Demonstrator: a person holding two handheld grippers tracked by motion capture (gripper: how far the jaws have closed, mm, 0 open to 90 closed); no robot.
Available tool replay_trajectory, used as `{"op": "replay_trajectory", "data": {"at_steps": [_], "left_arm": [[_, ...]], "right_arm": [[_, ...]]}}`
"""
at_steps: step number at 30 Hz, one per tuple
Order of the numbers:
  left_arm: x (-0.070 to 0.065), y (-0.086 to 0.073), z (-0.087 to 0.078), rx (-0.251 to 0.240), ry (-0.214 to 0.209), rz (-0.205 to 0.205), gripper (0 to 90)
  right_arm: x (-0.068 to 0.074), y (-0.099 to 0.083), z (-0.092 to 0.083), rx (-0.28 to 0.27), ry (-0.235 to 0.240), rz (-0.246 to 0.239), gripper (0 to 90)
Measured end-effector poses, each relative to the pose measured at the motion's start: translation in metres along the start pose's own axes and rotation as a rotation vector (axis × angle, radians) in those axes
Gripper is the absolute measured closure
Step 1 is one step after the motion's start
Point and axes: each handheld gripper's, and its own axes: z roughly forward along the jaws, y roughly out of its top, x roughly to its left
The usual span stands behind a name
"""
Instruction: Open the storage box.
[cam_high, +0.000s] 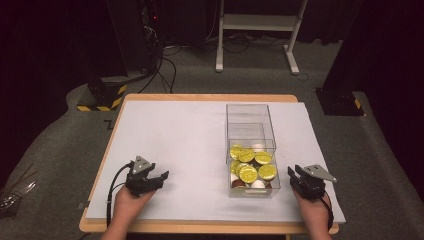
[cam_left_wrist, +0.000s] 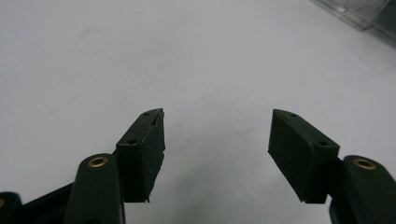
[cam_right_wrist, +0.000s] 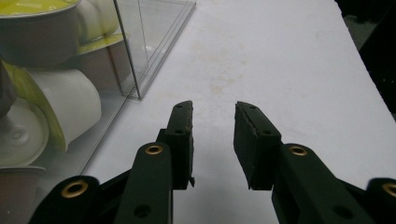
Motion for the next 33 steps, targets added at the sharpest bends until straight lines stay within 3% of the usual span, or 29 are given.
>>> {"op": "replay_trajectory", "data": {"at_steps": [1,2,3,5,9,16,18,19,33], "left_arm": [[-0.002,0.001,-0.001,0.002,-0.004,0.017,36.3],[-0.006,0.002,-0.001,-0.011,-0.011,0.003,36.3],[-0.008,0.004,-0.003,0.005,-0.019,0.036,36.3],[-0.016,0.008,-0.004,-0.013,-0.038,0.023,36.3],[-0.032,0.014,-0.007,-0.018,-0.073,0.050,36.3],[-0.053,0.019,-0.007,-0.018,-0.125,0.077,36.2],[-0.060,0.022,-0.007,-0.036,-0.140,0.062,36.3],[-0.060,0.024,-0.008,-0.032,-0.145,0.078,36.3],[-0.088,0.042,-0.009,-0.098,-0.241,0.051,36.2]], "right_arm": [[-0.001,0.000,0.000,0.005,0.004,0.005,66.5],[-0.001,0.000,0.001,0.008,0.006,0.009,66.2],[-0.001,0.000,0.001,0.012,0.010,0.014,65.9],[-0.002,0.000,0.002,0.020,0.020,0.019,64.1],[-0.003,0.000,0.002,0.025,0.042,0.026,59.5],[-0.004,-0.001,0.003,0.033,0.038,0.032,56.7],[-0.004,-0.001,0.004,0.041,0.043,0.033,56.8],[-0.004,-0.001,0.005,0.045,0.045,0.037,56.8],[-0.002,-0.007,0.008,0.079,0.039,0.009,54.8]]}}
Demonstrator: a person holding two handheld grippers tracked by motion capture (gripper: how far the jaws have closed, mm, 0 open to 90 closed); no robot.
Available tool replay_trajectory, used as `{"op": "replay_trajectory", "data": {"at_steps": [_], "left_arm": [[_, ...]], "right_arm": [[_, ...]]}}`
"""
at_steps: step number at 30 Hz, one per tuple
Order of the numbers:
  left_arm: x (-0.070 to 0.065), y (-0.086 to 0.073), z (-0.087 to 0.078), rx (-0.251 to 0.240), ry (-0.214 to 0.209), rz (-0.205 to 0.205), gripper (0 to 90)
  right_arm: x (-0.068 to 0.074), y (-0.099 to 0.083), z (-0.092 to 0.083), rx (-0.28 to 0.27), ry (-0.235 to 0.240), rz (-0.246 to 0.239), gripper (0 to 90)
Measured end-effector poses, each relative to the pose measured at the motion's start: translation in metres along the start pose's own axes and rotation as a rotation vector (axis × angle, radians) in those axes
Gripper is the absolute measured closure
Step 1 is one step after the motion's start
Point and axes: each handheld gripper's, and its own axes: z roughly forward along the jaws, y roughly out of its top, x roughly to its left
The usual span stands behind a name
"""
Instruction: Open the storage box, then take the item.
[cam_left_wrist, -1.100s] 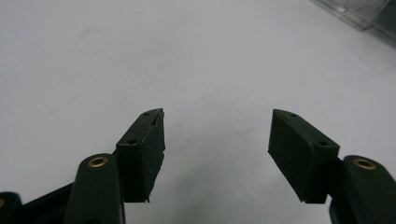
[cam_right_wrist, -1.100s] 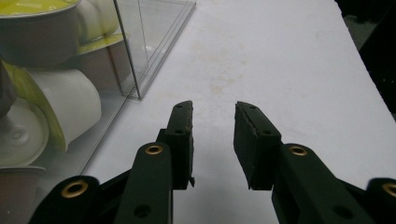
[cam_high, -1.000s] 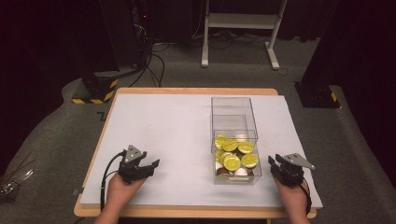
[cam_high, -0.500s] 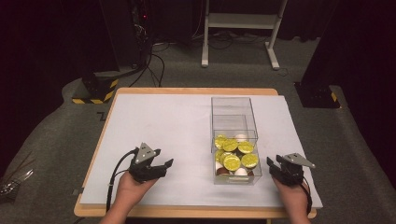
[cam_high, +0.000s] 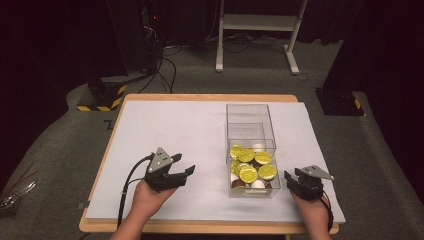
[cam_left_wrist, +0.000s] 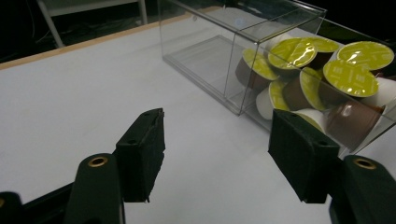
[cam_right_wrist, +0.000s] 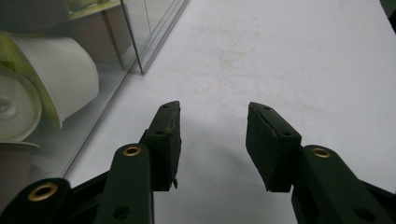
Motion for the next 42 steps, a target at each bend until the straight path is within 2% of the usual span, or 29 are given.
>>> {"op": "replay_trajectory", "data": {"at_steps": [6,9,17,18,21,26,31,33,34,42], "left_arm": [[-0.013,0.005,0.007,-0.005,-0.033,0.010,35.8],[-0.019,0.007,0.010,-0.007,-0.049,-0.003,35.7],[-0.032,0.012,0.019,-0.011,-0.089,-0.002,35.0],[-0.034,0.013,0.021,-0.015,-0.095,-0.015,35.0],[-0.038,0.014,0.025,-0.006,-0.109,0.000,34.9],[-0.045,0.014,0.034,0.001,-0.129,-0.003,34.8],[-0.056,0.015,0.041,0.006,-0.154,0.019,34.6],[-0.060,0.014,0.044,0.006,-0.162,0.006,34.6],[-0.061,0.014,0.046,0.013,-0.163,0.015,34.5],[-0.078,0.012,0.062,0.036,-0.204,0.008,33.5]], "right_arm": [[-0.001,0.000,0.001,0.013,0.009,0.007,54.2],[-0.001,0.000,0.002,0.015,0.012,0.004,54.0],[-0.002,0.000,0.002,0.017,0.013,0.026,53.4],[-0.002,0.000,0.002,0.018,0.013,0.026,53.2],[-0.002,0.000,0.002,0.018,0.007,0.019,53.1],[-0.002,0.000,0.003,0.023,0.003,0.013,52.6],[-0.001,0.000,0.003,0.026,-0.001,0.010,52.3],[-0.001,0.000,0.002,0.025,0.000,0.011,52.3],[-0.001,0.000,0.003,0.025,0.003,0.008,52.3],[-0.002,0.000,0.003,0.028,0.006,0.016,52.2]]}}
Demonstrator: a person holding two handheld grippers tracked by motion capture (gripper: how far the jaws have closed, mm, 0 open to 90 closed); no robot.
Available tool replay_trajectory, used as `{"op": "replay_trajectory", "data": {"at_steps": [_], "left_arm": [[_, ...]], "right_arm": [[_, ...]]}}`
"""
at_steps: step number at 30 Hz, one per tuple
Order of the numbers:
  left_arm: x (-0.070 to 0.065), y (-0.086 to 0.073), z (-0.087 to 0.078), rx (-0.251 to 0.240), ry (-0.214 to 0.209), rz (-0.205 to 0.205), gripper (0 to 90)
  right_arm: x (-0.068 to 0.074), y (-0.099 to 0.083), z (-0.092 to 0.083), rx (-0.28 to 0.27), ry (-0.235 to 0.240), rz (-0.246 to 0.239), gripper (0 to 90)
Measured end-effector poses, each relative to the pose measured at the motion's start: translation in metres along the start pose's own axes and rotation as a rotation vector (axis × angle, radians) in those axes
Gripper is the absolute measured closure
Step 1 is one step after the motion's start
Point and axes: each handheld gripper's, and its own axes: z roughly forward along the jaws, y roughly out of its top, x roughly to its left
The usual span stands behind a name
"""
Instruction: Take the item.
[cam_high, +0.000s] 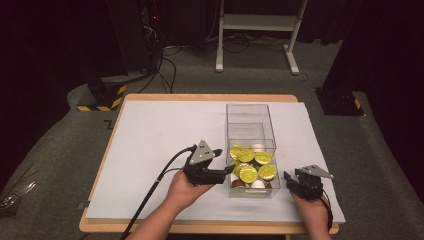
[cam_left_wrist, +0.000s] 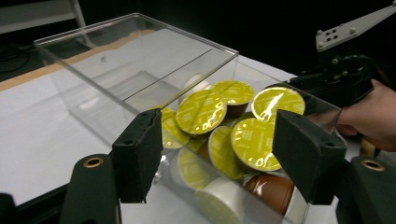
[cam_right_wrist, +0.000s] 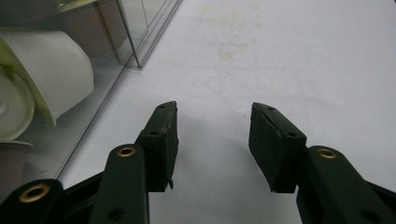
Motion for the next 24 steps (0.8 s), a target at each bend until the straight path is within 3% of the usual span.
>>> {"op": "replay_trajectory", "data": {"at_steps": [3,13,24], "left_arm": [[-0.006,-0.004,0.005,0.017,-0.010,0.029,33.2],[-0.021,-0.019,0.027,0.079,-0.038,0.030,32.2],[-0.023,-0.031,0.045,0.130,-0.043,0.023,32.9]], "right_arm": [[0.001,0.000,0.000,0.003,0.001,-0.009,52.3],[0.001,0.000,0.000,0.004,0.002,-0.010,52.4],[0.001,0.000,0.000,0.002,0.009,-0.006,52.4]]}}
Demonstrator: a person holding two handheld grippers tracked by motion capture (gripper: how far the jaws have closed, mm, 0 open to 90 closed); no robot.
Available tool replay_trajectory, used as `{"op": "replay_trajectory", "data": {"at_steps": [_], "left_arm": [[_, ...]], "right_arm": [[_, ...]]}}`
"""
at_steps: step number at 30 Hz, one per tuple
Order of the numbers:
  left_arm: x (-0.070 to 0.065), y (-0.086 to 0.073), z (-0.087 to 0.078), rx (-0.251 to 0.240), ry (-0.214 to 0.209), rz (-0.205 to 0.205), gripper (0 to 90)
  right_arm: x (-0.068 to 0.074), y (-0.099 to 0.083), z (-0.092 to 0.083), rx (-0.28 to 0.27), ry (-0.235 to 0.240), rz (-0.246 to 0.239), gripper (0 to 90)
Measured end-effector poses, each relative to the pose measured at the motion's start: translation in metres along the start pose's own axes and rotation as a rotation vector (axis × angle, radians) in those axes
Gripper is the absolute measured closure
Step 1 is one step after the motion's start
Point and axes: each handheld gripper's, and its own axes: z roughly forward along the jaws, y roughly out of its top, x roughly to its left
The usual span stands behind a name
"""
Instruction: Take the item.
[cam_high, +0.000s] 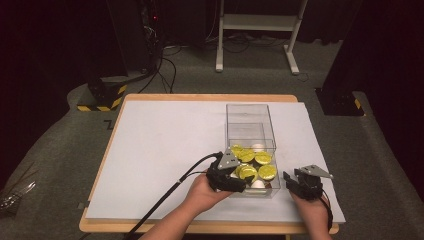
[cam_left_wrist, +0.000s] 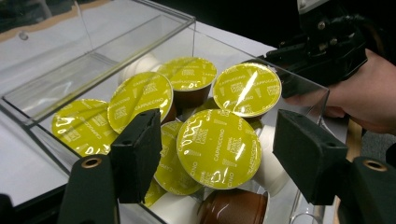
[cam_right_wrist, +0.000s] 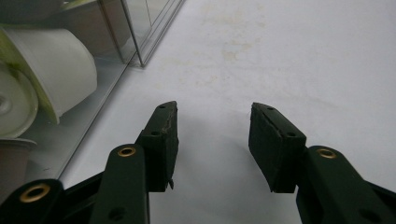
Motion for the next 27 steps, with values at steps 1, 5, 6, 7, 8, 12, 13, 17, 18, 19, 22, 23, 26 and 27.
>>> {"op": "replay_trajectory", "data": {"at_steps": [1,5,6,7,8,12,13,17,18,19,22,23,26,27], "left_arm": [[0.000,-0.001,0.002,0.002,-0.001,-0.002,33.1],[0.001,-0.003,0.006,0.018,0.005,0.003,33.2],[0.002,-0.003,0.006,0.025,0.004,0.011,33.2],[0.001,-0.003,0.008,0.018,0.006,-0.004,33.2],[0.002,-0.004,0.008,0.030,0.004,0.011,33.2],[0.001,-0.006,0.011,0.045,0.010,0.010,33.2],[0.001,-0.007,0.012,0.052,0.013,0.023,33.2],[-0.001,-0.009,0.016,0.075,0.013,0.039,33.1],[-0.001,-0.009,0.017,0.077,0.010,0.041,33.1],[-0.001,-0.010,0.018,0.083,0.014,0.046,33.1],[-0.001,-0.011,0.019,0.086,0.028,0.057,32.6],[-0.001,-0.011,0.020,0.086,0.030,0.059,32.6],[-0.002,-0.012,0.021,0.084,0.036,0.060,33.2],[-0.002,-0.012,0.020,0.089,0.035,0.068,33.6]], "right_arm": [[0.000,0.000,0.000,0.000,0.000,0.000,52.3],[0.000,0.000,0.000,-0.002,0.001,0.000,52.4],[0.000,0.000,0.000,-0.001,0.001,0.001,52.4],[0.000,0.000,0.000,-0.001,0.001,0.001,52.4],[0.000,0.000,0.000,-0.001,0.002,0.002,52.4],[0.000,0.000,0.000,-0.003,0.004,-0.002,52.4],[0.000,0.000,0.000,-0.004,0.004,-0.002,52.4],[0.000,0.000,-0.001,-0.003,0.004,0.001,52.4],[0.000,0.000,-0.001,-0.003,0.004,0.001,52.4],[0.000,0.000,0.000,-0.003,0.005,0.001,52.4],[-0.001,0.000,-0.001,-0.004,0.005,0.001,52.4],[-0.001,0.000,-0.001,-0.005,0.005,0.001,52.3],[-0.001,0.000,-0.001,-0.005,0.006,0.003,52.4],[-0.001,0.000,-0.001,-0.005,0.006,0.002,52.4]]}}
